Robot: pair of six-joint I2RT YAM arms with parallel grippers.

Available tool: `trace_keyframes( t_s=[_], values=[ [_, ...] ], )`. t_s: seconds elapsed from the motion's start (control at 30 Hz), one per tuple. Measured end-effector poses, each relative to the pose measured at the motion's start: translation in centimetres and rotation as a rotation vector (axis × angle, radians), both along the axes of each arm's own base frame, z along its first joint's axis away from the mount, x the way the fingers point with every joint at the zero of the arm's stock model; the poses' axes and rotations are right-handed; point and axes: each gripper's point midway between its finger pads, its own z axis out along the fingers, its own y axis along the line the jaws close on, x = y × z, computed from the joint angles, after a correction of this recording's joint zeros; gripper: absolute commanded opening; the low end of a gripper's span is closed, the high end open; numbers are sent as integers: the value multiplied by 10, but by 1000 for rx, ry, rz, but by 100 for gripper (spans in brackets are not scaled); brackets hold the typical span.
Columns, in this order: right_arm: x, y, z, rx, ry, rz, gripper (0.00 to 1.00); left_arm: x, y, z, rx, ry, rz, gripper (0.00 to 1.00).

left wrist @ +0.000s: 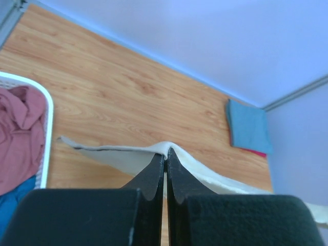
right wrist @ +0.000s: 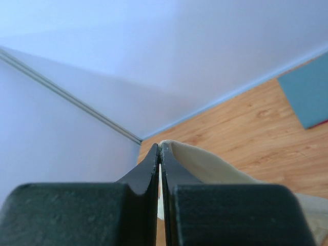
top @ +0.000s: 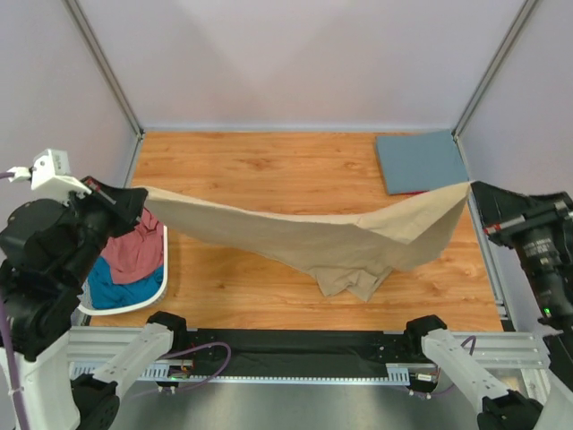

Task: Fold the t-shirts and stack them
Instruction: Flatten the tshirt out

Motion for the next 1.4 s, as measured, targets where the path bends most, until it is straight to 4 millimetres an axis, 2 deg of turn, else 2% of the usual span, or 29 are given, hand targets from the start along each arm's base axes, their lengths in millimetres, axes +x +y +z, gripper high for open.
trace_keyframes(
  t_s=[0.13, 0.2, 0.27, 0.37, 0.43, 0.5, 0.57, 0.7, 0.8, 0.9, 0.97, 1.03, 1.1, 1.2, 1.3, 1.33, 1.4],
  values=[
    [-42, -1, 19, 40, -108, 54, 0, -31, -9, 17, -61, -54, -87, 0],
    [-56, -3, 28, 50, -152, 65, 0, -42, -13, 24, -85, -76, -122, 0],
    [-63, -4, 36, 55, -182, 66, 0, -49, -17, 27, -100, -87, -149, 0],
    [-57, -4, 41, 53, -191, 62, 0, -45, -21, 23, -100, -67, -162, 0],
    [-39, 1, 42, 41, -181, 62, 0, -33, -23, 15, -90, -33, -155, 0],
    [-9, 8, 41, 13, -154, 59, 0, -11, -24, 3, -68, 14, -125, 0],
    [28, 16, 40, -19, -112, 49, 0, 12, -24, -9, -44, 65, -93, 0],
    [118, 35, 36, -101, -46, 33, 0, 70, -23, -22, 32, 137, -12, 0],
    [173, 48, 34, -151, -36, 32, 0, 114, -23, -17, 68, 144, 38, 0],
    [214, 58, 40, -198, -84, 29, 0, 157, -19, 6, 66, 100, 84, 0],
    [229, 59, 52, -213, -119, 15, 0, 177, -13, 28, 49, 51, 110, 0],
    [239, 56, 83, -210, -196, -11, 0, 187, -9, 50, 32, -6, 122, 0],
    [241, 48, 123, -200, -299, -45, 0, 190, -6, 71, 14, -69, 124, 0],
    [224, 36, 154, -196, -391, -78, 0, 178, -5, 88, 2, -122, 117, 0],
    [193, 27, 166, -194, -429, -90, 0, 155, -4, 91, -4, -142, 103, 0],
    [183, 26, 166, -194, -432, -88, 0, 145, -3, 90, -5, -143, 100, 0],
    [152, 21, 160, -195, -427, -76, 0, 122, 0, 86, -9, -144, 92, 0]
  ],
)
